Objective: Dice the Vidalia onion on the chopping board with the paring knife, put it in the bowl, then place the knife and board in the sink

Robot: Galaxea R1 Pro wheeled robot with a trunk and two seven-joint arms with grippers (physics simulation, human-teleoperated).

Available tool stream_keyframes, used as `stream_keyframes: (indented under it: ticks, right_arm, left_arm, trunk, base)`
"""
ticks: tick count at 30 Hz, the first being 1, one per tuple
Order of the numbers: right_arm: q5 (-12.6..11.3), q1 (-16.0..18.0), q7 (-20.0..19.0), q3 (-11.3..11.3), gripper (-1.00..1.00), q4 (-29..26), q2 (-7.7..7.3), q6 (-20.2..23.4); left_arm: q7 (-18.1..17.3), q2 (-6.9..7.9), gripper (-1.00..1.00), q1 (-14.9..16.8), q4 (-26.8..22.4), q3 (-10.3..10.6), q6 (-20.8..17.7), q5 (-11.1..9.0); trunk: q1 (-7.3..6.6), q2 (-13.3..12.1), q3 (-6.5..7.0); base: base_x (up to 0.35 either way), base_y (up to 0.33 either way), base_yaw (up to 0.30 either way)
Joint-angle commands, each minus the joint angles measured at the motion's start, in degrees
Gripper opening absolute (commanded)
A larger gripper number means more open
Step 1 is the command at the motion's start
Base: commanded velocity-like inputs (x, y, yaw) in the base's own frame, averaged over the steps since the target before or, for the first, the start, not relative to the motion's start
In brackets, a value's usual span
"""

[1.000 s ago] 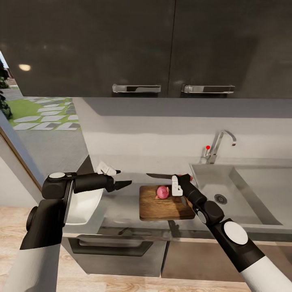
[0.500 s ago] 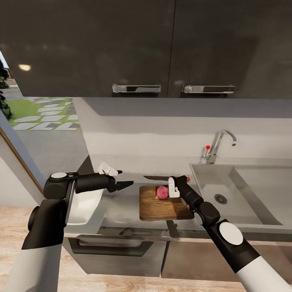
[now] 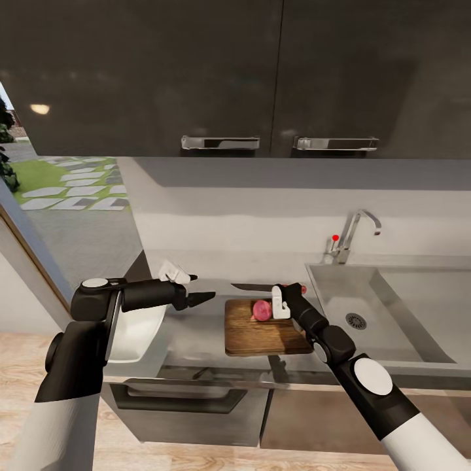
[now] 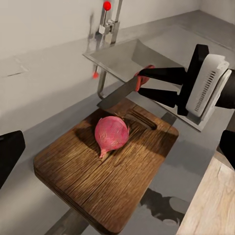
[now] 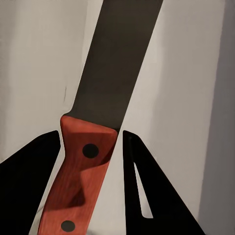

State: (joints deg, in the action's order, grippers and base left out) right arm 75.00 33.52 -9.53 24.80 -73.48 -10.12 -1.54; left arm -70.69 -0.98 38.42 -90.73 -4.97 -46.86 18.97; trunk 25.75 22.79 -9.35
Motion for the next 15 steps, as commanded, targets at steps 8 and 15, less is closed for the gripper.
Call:
stream_keyframes:
  ticks: [8, 15]
  right_arm:
    - [0.7, 0.1, -0.1, -0.8, -1.00, -0.1, -0.58, -0.2]
    - [0.7, 0.1, -0.1, -4.0, -1.00, -0.1, -2.11, -0.2]
  left_arm:
    - [-0.6, -0.04, 1.00, 0.1, -0.1, -0.1, -0.5, 0.5]
    - [-0.5, -0.05, 1.00, 0.1, -0.1, -0.1, -0.6, 0.5]
  trunk:
    - [0.04, 0.1, -0.12]
    - [0.04, 0.1, -0.12]
  base:
    - [0.000, 0.000, 0.000]
    - [0.000, 0.000, 0.000]
